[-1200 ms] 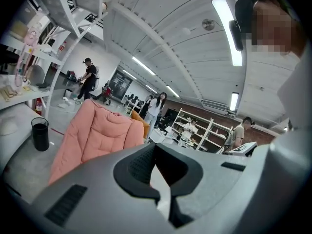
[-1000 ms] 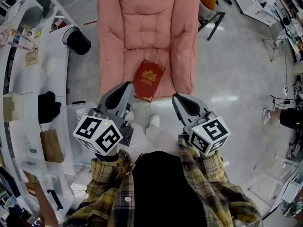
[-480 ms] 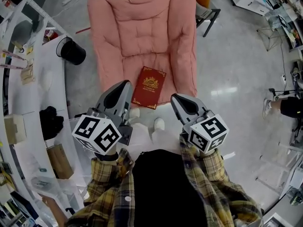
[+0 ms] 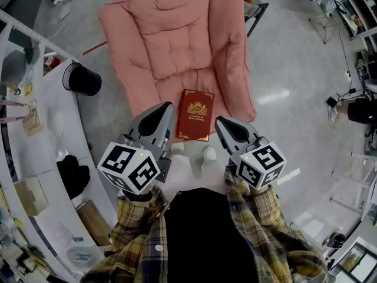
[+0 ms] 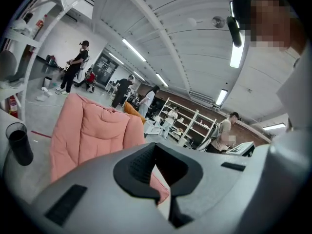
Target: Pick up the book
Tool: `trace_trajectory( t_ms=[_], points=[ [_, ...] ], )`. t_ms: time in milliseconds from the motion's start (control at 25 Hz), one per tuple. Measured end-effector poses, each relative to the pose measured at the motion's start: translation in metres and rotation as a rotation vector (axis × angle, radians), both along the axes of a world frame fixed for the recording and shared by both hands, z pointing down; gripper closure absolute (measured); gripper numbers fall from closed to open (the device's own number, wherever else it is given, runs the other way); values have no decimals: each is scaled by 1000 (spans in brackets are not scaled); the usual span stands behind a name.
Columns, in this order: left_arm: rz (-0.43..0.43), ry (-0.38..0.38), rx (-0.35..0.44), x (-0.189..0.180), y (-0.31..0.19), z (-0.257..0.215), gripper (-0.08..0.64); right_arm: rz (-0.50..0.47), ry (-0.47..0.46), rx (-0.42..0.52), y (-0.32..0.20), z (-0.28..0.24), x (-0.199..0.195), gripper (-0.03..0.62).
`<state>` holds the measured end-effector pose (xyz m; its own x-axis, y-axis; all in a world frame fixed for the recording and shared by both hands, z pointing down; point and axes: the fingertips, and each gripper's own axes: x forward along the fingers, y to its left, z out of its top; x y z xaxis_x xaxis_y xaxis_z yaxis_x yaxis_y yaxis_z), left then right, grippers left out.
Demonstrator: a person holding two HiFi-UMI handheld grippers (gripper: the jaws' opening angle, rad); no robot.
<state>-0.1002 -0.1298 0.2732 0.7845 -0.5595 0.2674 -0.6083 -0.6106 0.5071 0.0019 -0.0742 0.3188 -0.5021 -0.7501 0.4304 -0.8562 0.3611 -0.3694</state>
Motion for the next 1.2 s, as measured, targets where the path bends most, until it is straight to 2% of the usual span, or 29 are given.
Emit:
trace_trajectory(
  t_ms=[240,560,720,960,1200],
  points=[
    [131,-33,-50,0,-6,29,557,94,-2,-51,-11,21,-11,574],
    [211,-72,-135,7,-3,76,557,119,-17,-151,-12,63,-22,574],
    [238,-86,-172,21,2,110,557,146,-34,-187,-15,98,-7,574],
    [308,-121,-246,43,20,165,557,236,-59,-255,1,151,24,574],
    [346,-160,-292,57,36,209,557,246,-114,-345,23,205,41,572]
  ],
)
